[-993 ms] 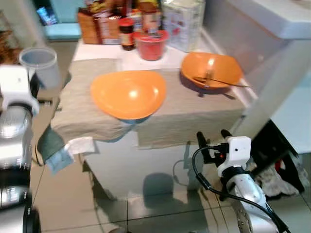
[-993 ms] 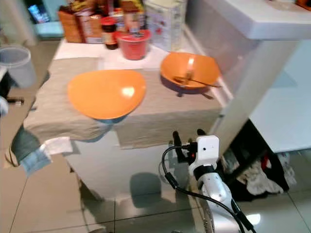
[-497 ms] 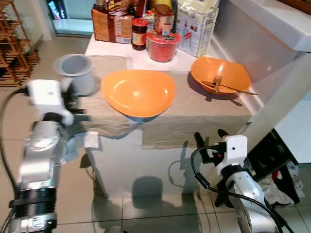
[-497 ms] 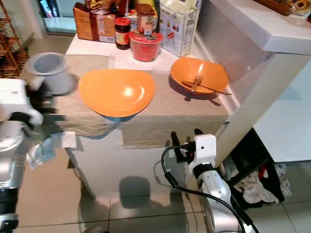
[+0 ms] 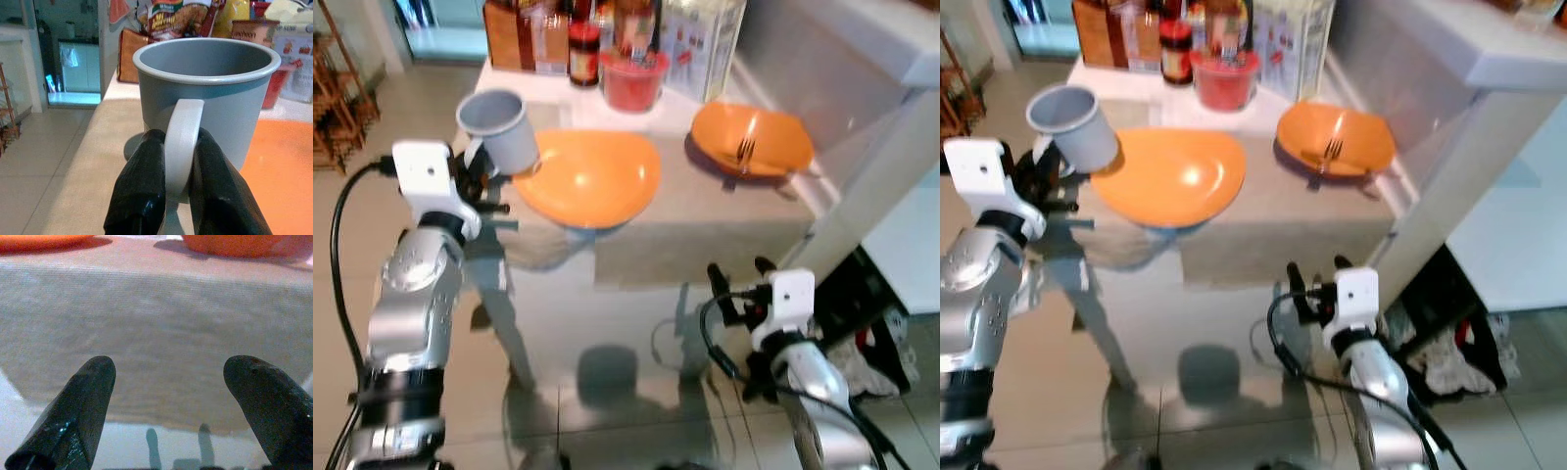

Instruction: Setting the table

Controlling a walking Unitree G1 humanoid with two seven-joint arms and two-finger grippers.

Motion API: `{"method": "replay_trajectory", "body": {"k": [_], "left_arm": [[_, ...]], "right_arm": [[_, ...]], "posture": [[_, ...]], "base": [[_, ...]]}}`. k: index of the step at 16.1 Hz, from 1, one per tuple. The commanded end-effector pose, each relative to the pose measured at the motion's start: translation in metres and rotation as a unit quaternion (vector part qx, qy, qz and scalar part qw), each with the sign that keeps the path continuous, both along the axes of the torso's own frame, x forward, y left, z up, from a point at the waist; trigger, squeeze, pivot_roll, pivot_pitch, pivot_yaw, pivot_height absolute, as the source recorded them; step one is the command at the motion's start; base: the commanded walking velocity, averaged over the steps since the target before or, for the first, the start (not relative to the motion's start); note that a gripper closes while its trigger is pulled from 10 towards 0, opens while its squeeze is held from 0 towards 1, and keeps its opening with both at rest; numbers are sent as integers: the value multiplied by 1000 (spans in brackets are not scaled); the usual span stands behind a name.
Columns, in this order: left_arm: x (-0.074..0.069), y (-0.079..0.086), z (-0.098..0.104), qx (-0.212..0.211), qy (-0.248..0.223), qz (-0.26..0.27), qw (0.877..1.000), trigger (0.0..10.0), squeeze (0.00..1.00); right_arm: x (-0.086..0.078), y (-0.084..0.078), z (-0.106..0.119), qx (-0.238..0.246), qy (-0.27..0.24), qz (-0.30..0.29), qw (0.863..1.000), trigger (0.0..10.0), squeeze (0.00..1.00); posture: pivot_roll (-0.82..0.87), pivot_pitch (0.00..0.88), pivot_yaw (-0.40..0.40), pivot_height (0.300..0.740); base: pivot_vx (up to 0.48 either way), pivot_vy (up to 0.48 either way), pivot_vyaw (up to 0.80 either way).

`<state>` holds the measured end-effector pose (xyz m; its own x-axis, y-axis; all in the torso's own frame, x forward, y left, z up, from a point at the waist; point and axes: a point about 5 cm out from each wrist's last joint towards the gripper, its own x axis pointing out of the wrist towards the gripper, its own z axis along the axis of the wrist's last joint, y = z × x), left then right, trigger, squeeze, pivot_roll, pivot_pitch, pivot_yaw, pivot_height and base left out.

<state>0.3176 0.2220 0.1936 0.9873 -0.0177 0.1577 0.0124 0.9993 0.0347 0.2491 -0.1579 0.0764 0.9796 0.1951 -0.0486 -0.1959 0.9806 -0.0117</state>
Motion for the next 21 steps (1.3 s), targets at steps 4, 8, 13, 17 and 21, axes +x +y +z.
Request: {"method": "replay_trajectory", "body": {"k": [4,8,13,17,21], "left_arm": [[4,-3,4,-5,-2,-5,1000,0,0],[5,-6,5,-3,-1,-9,1000,0,0],[5,-20,4,5,-6,-35,999,0,0],[3,-34,-6,2,8,-39,999,0,0],[4,-61,-34,-32,51,-36,998,0,0]], "right_arm": [[-2,-8,-3,-2,1,-13,1000,10000,0],[-3,-10,-5,-3,4,-15,1000,10000,0],[-3,-11,-5,2,2,-22,1000,10000,0],[-1,-10,-2,3,-1,-27,1000,10000,0],[4,-7,10,11,-22,-24,999,10000,0]], "posture": [[13,0,-47,740],[11,0,-43,740],[9,0,-35,740],[4,0,-29,740],[-14,0,-13,740]], "base": [[-312,0,0],[-142,0,0],[0,-384,0],[0,-480,0],[0,-480,0]]}}
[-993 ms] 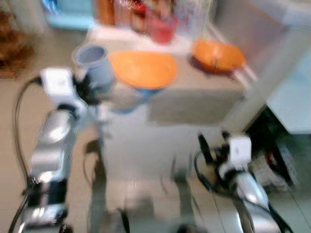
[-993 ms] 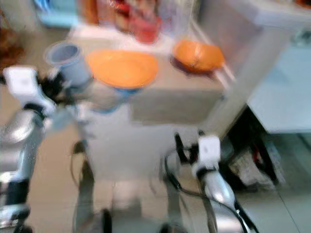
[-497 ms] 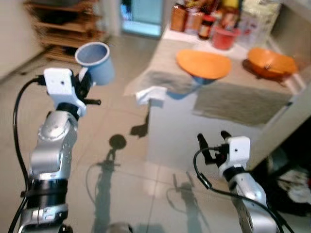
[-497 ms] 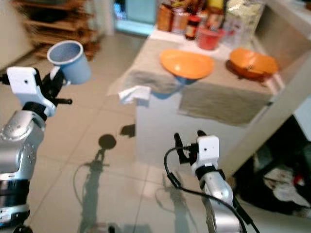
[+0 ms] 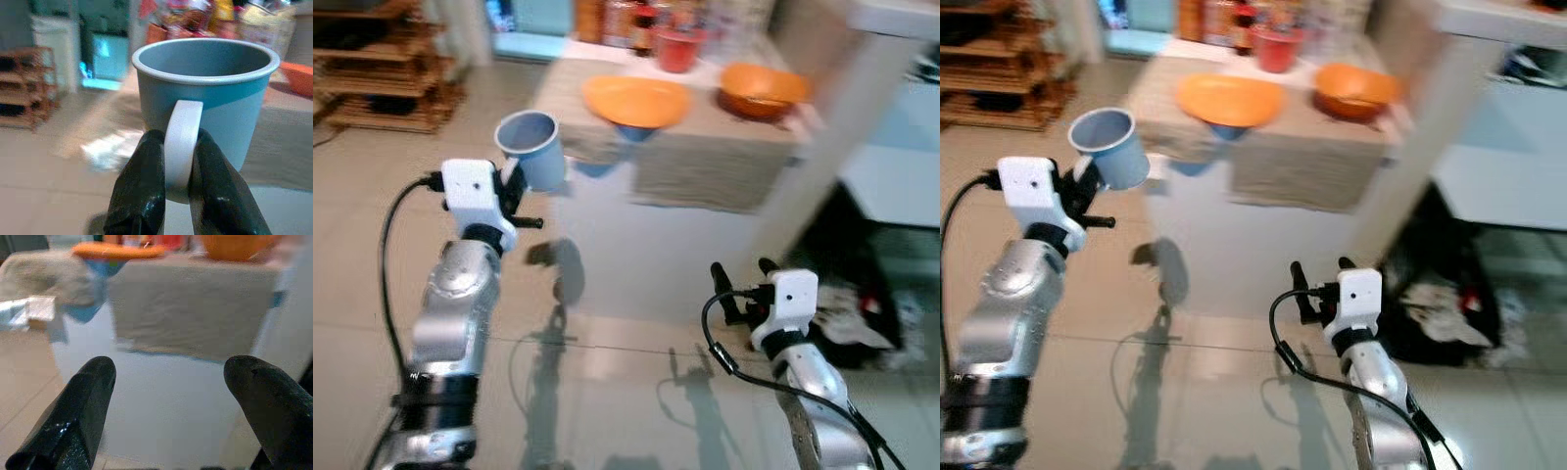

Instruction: Setting the table

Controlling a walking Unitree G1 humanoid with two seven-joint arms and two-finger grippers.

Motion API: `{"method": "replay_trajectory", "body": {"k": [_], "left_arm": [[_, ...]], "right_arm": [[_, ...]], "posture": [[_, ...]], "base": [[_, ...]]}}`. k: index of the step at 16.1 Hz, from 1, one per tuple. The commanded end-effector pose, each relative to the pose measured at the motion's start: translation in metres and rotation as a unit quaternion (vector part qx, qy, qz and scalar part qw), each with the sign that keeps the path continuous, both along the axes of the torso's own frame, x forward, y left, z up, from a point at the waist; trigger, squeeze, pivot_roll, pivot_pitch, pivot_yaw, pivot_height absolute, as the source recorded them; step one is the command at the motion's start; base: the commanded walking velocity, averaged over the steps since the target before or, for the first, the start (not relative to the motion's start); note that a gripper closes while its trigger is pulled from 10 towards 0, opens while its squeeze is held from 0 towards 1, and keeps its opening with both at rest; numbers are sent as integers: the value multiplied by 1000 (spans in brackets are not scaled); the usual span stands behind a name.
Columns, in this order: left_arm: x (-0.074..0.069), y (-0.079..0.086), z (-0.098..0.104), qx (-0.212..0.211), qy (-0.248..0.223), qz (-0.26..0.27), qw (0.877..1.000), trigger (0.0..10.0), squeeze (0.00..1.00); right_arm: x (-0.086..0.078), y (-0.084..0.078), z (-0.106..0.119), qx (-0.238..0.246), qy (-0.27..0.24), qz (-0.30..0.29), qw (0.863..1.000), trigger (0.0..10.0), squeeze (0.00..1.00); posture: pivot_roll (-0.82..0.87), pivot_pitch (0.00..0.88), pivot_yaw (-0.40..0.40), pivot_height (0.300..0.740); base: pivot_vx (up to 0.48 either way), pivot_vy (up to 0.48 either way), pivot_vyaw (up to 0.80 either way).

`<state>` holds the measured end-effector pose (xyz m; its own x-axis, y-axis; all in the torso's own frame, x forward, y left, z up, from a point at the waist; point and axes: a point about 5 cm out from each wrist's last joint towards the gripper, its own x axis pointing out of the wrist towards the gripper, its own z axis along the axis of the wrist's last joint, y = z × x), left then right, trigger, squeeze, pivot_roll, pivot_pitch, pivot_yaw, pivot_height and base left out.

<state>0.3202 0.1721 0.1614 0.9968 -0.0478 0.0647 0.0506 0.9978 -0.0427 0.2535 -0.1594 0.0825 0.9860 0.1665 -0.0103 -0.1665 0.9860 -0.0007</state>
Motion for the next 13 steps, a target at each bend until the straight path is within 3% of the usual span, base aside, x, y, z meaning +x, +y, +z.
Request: {"method": "replay_trajectory", "body": {"k": [1,3,5,9,13], "left_arm": [[0,-21,-8,-4,12,-28,1000,0,0],[-2,-34,-11,1,20,-47,999,0,0],[-1,-40,-13,8,25,-60,998,0,0],[4,-58,-11,21,20,-78,997,0,0],[16,-41,-13,29,30,-38,998,0,0]], "right_arm": [[3,-5,10,4,-17,-3,1000,10000,0],[8,-10,21,26,-18,7,999,10000,0],[5,-11,35,28,-19,59,998,10000,0],[2,-19,27,-8,-9,29,1000,10000,0],[-4,-16,10,5,19,-18,1000,10000,0]], "posture": [[-18,0,-8,740],[-30,0,2,740],[-43,0,5,740],[-67,0,9,740],[-79,0,24,740]], "base": [[0,-480,0],[0,-480,0],[0,-480,0],[0,-480,0],[0,-480,0]]}}
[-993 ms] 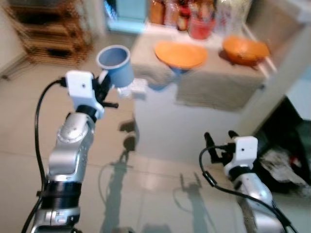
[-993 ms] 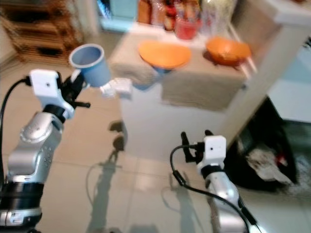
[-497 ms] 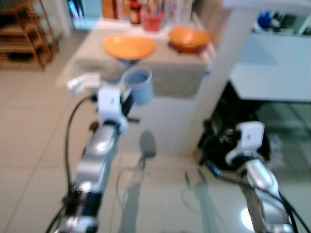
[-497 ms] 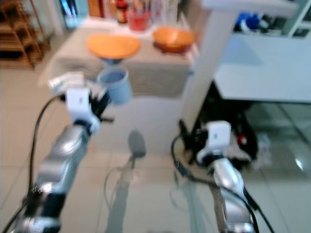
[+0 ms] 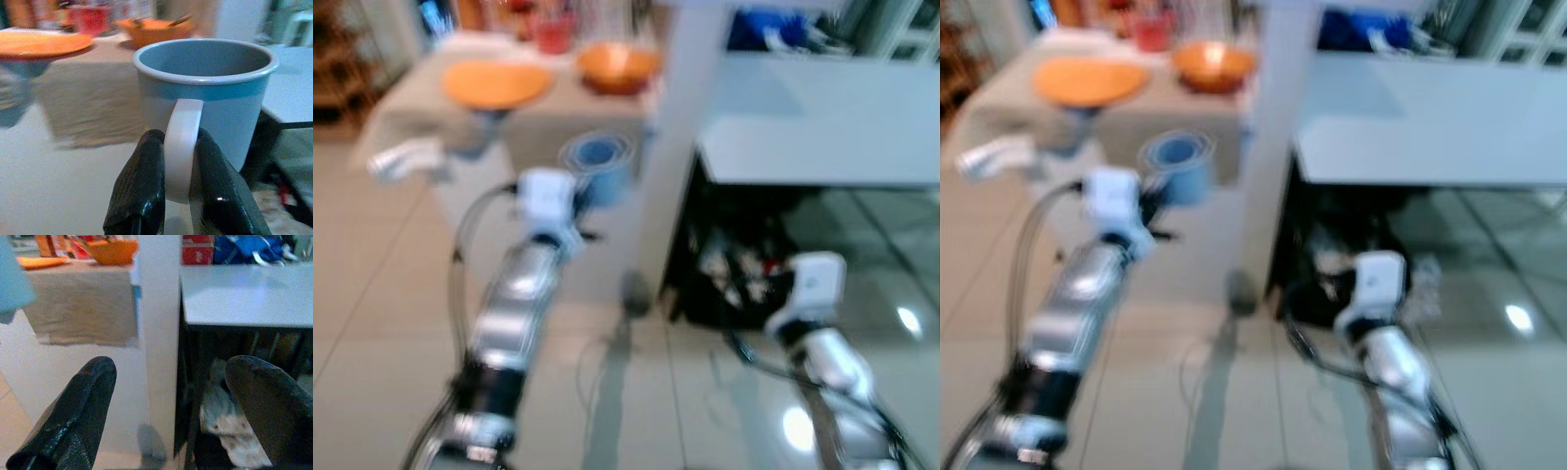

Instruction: Setting the table

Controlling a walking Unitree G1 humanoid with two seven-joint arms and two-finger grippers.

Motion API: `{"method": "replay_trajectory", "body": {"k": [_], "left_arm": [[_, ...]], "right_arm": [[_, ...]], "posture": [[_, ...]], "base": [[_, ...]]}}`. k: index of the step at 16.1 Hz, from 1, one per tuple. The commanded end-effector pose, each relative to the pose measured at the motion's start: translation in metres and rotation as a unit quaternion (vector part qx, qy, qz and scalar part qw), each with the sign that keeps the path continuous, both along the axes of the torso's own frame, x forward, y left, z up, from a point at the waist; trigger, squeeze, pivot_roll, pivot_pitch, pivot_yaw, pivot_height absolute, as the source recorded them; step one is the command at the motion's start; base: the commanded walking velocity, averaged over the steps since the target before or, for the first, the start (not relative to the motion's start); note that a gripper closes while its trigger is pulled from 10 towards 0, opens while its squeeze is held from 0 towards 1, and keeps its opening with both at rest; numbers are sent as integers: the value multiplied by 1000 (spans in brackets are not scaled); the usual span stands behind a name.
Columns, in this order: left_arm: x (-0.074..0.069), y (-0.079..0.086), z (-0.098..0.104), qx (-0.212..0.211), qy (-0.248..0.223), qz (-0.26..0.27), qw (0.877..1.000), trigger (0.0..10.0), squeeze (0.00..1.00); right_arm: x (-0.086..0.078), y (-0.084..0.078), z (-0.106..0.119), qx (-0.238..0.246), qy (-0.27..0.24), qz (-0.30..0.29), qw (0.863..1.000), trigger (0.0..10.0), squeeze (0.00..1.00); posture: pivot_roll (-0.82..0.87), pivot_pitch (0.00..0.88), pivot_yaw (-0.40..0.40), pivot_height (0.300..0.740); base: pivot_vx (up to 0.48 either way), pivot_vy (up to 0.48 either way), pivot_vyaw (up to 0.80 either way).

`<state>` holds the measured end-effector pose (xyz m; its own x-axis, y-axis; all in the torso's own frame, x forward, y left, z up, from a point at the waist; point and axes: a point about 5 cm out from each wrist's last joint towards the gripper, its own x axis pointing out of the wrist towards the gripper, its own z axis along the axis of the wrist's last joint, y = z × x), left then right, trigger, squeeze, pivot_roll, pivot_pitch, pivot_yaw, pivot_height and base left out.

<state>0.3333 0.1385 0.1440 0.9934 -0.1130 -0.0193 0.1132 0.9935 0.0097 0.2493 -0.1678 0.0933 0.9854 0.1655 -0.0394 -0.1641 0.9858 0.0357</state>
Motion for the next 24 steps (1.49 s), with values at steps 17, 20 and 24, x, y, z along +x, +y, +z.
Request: {"method": "replay_trajectory", "body": {"k": [17,20,24], "left_arm": [[-13,-17,26,14,-89,-91,992,0,0],[-16,-31,30,12,-98,-129,987,0,0],[-16,-41,30,20,-96,-160,982,0,0]], "right_arm": [[-3,-10,-14,-20,5,-41,999,10000,0],[-1,-5,-16,-20,5,-33,999,10000,0],[0,-2,-16,-22,2,-31,999,10000,0]], "posture": [[-78,0,27,740],[-79,0,32,740],[-88,0,40,740]], "base": [[76,-338,313],[476,0,0],[461,0,0]]}}
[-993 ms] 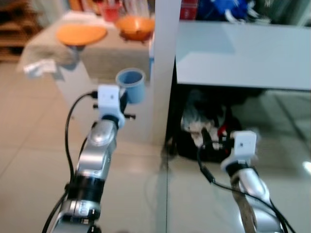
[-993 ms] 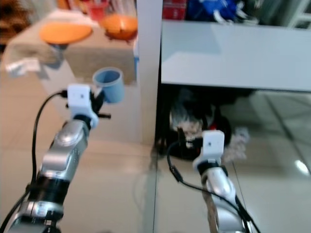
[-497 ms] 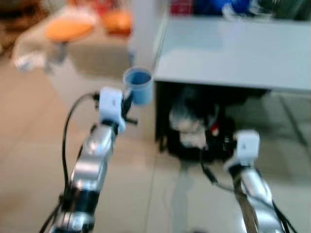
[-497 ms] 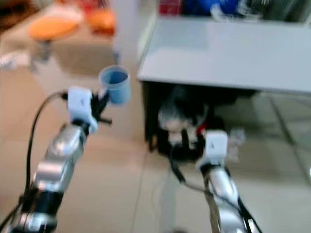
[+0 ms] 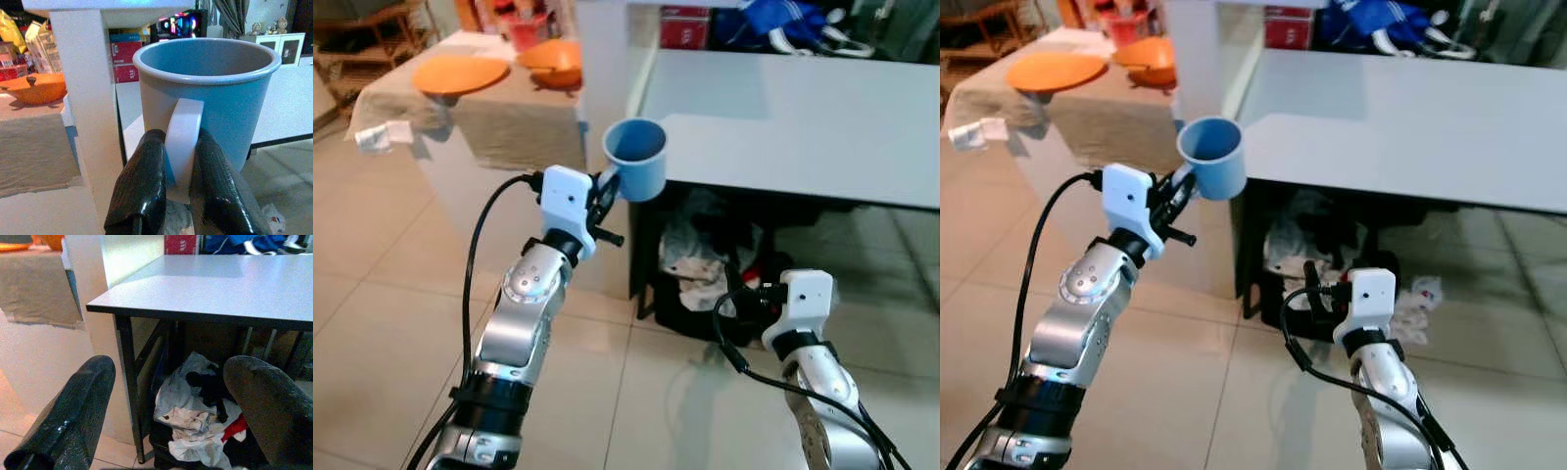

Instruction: Setting the table

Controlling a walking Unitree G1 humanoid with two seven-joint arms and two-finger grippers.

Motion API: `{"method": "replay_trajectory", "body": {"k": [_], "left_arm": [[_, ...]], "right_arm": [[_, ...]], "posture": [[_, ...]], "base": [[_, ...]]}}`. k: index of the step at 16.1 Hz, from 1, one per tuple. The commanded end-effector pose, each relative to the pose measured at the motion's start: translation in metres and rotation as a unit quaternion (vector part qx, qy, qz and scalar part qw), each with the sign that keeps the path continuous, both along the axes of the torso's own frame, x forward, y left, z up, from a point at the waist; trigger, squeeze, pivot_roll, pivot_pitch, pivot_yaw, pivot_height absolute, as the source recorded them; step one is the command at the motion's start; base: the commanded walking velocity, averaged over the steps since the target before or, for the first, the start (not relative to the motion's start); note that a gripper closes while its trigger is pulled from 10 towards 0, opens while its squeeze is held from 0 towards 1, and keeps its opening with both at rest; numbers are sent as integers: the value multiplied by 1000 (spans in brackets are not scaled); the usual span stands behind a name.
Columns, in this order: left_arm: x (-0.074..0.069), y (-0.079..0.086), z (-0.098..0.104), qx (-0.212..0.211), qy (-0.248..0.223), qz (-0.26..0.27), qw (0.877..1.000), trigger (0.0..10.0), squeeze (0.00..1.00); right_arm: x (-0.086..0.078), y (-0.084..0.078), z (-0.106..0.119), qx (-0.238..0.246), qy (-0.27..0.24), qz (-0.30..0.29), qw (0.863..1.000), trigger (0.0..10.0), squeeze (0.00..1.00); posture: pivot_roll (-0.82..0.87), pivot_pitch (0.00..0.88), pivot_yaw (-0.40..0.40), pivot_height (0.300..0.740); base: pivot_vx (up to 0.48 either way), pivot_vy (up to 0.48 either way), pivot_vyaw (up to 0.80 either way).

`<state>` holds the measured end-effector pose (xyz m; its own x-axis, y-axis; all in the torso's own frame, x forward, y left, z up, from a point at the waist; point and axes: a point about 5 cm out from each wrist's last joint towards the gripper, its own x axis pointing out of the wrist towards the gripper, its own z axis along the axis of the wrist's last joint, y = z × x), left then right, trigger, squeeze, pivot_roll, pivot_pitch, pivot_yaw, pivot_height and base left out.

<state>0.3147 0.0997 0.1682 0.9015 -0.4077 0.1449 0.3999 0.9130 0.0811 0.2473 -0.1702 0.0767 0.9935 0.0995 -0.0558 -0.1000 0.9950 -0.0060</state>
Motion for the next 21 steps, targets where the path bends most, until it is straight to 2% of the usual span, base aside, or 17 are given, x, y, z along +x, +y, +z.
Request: {"method": "replay_trajectory", "body": {"k": [1,3,6,13,17,21], "left_arm": [[4,-4,3,29,-13,-8,999,0,0],[4,-5,2,36,-12,-12,999,0,0],[4,-8,-4,56,-11,-23,998,0,0],[7,-11,-4,75,-20,-40,996,0,0],[11,-8,-4,72,-22,-39,996,0,0],[15,-3,-5,74,-21,-32,997,0,0]], "right_arm": [[1,1,0,-1,-3,2,1000,10000,0],[0,1,-1,-2,-2,2,1000,10000,0],[0,2,-3,-3,-1,3,1000,10000,0],[0,3,-5,-3,0,1,1000,10000,0],[0,4,-5,-3,0,1,1000,10000,0],[-2,4,-5,-3,-4,1,1000,10000,0]], "posture": [[-93,0,42,740],[-93,0,43,740],[-96,0,47,740],[-100,0,56,740],[-100,0,59,740],[-102,0,62,740]], "base": [[416,0,0],[414,0,0],[330,-336,0],[0,-436,0],[0,-440,0],[273,-390,0]]}}
